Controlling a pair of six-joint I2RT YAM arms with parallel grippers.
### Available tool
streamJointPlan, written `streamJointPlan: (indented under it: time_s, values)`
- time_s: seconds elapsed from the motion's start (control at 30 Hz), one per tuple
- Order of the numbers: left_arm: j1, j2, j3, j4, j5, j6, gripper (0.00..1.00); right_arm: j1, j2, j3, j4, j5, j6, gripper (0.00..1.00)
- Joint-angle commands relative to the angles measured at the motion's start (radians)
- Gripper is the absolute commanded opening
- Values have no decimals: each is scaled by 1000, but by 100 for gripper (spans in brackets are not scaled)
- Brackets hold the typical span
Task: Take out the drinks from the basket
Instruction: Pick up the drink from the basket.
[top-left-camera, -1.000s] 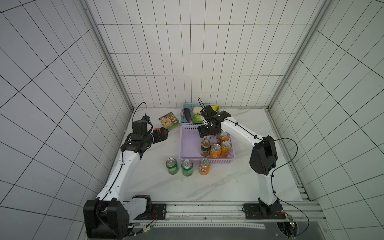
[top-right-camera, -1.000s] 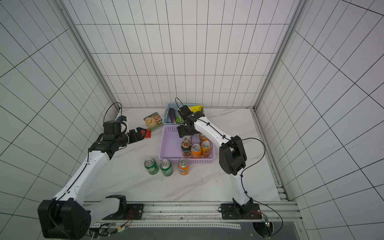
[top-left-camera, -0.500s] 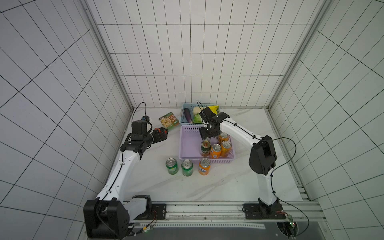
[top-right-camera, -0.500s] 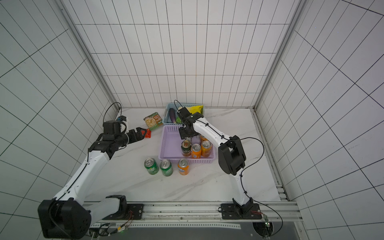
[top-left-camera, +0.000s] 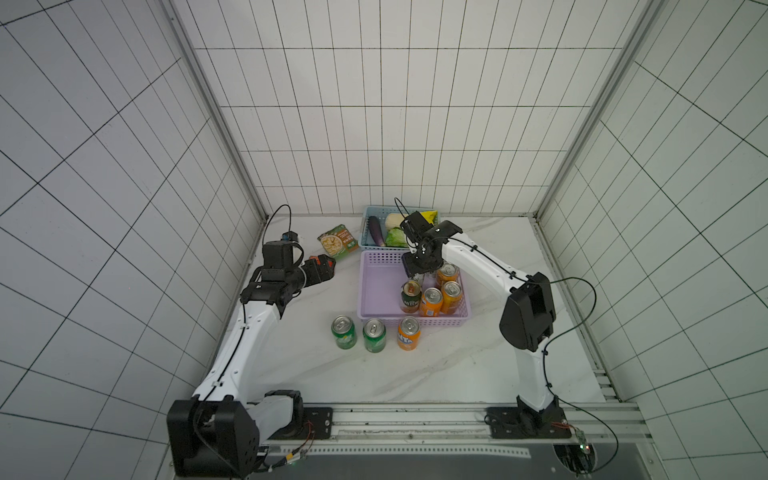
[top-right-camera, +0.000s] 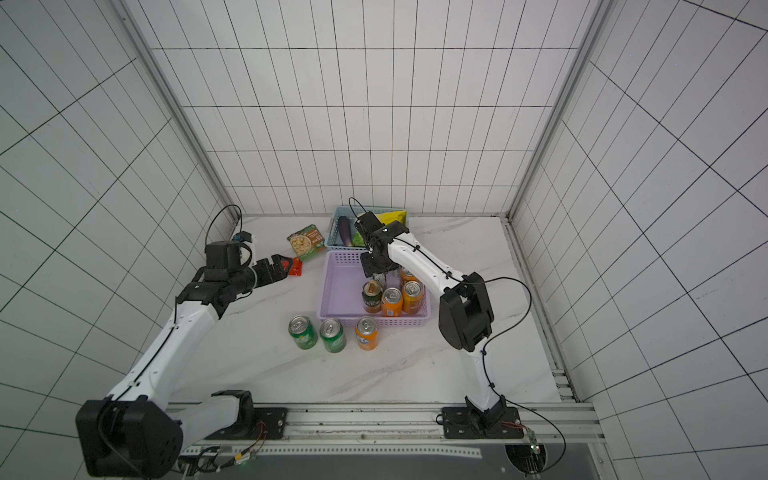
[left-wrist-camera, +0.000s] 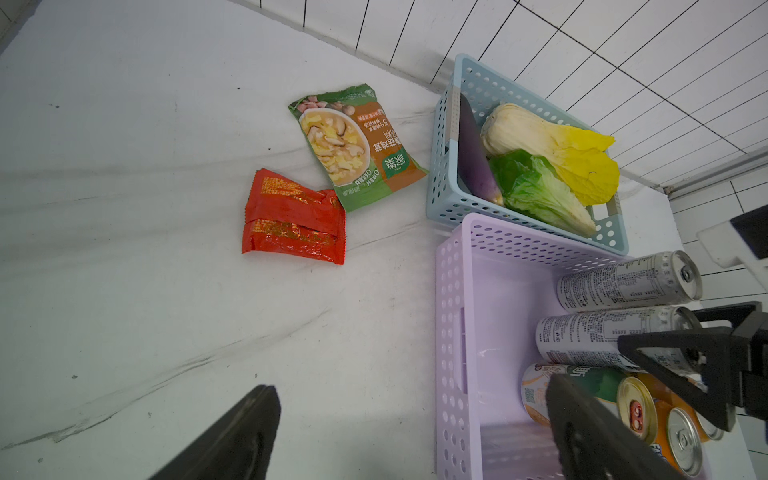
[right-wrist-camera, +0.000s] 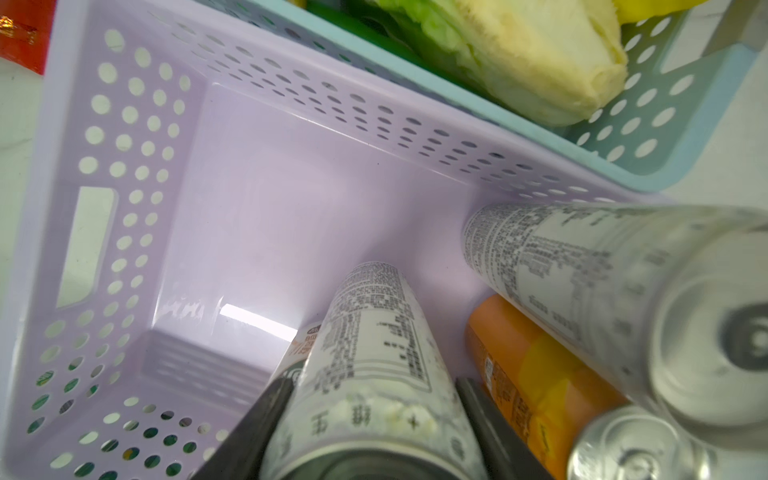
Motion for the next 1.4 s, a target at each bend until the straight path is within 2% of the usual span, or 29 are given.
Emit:
streamJointPlan:
  time_s: [0.0,0.43,0.73,1.13,1.37]
  values:
    - [6,-2,7,4,5,2,98,7,-114,80,-34,16,-11,46]
    - [9,-3,8,5,10,1,98,20,-280,69,-141,39,-7,46]
    - [18,-2,9,5,15,1,98,81,-424,4,-207,90,27,46]
    - [36,2,10,5,27,0,98,197,-655,-302,-155,111,170,46]
    - [43,4,12,5,33,2,98,223,-739,-514,-76,108,253,46]
